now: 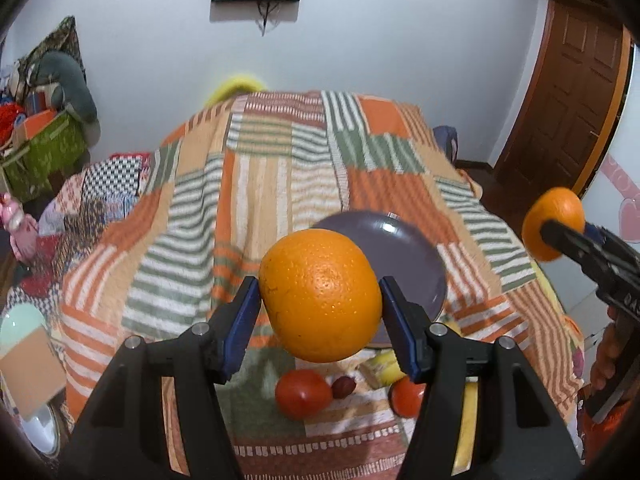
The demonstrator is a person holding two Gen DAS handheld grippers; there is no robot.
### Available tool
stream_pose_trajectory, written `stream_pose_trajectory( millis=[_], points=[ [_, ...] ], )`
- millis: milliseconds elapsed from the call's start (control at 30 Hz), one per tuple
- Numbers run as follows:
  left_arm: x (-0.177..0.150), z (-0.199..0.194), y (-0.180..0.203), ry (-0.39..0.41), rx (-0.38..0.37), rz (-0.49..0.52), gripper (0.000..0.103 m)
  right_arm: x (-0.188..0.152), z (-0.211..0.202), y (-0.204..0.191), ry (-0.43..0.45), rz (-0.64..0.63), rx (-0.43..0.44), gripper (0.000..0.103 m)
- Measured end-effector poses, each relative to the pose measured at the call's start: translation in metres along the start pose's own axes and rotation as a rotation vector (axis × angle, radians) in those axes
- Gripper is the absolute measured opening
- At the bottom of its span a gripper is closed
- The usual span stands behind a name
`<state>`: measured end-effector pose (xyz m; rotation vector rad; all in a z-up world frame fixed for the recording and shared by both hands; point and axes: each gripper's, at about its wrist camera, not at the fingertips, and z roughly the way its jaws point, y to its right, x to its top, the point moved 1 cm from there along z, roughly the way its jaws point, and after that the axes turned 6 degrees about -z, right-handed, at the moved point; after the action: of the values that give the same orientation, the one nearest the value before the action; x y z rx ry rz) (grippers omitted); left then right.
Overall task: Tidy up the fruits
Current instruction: 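Lift the oranges and set them on the purple plate with both tools, then open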
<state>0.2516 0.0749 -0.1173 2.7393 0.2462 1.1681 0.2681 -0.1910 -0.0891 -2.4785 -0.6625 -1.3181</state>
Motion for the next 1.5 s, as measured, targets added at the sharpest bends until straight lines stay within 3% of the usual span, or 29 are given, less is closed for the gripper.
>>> stream_pose_trajectory(
  millis=[367,600,967,1200,1500],
  points=[
    [0.037,0.003,0.02,0.05,-0.012,0.022,0.06,0.034,0.029,-0.007,0.045,-0.041,-0.011,0.063],
    [0.044,0.043,0.017,-0.022,-0.029,0.0,0.06,0.026,0.069,-0.008,-0.046,-0.033,0.011,0.063],
    [0.031,0.124,0.012,-0.163,-0.002,0.043,0.06,0.005,0.13,0.0,-0.221,-0.035,-0.01,0.063],
    [0.024,0.166,0.012,-0.252,0.0,0.041,0.06,-0.011,0.157,0.004,-0.346,-0.037,0.023,0.063],
    [0.021,0.177,0.014,-0.277,0.016,0.051,0.061,-0.018,0.162,0.008,-0.385,-0.024,0.05,0.064]
  ],
)
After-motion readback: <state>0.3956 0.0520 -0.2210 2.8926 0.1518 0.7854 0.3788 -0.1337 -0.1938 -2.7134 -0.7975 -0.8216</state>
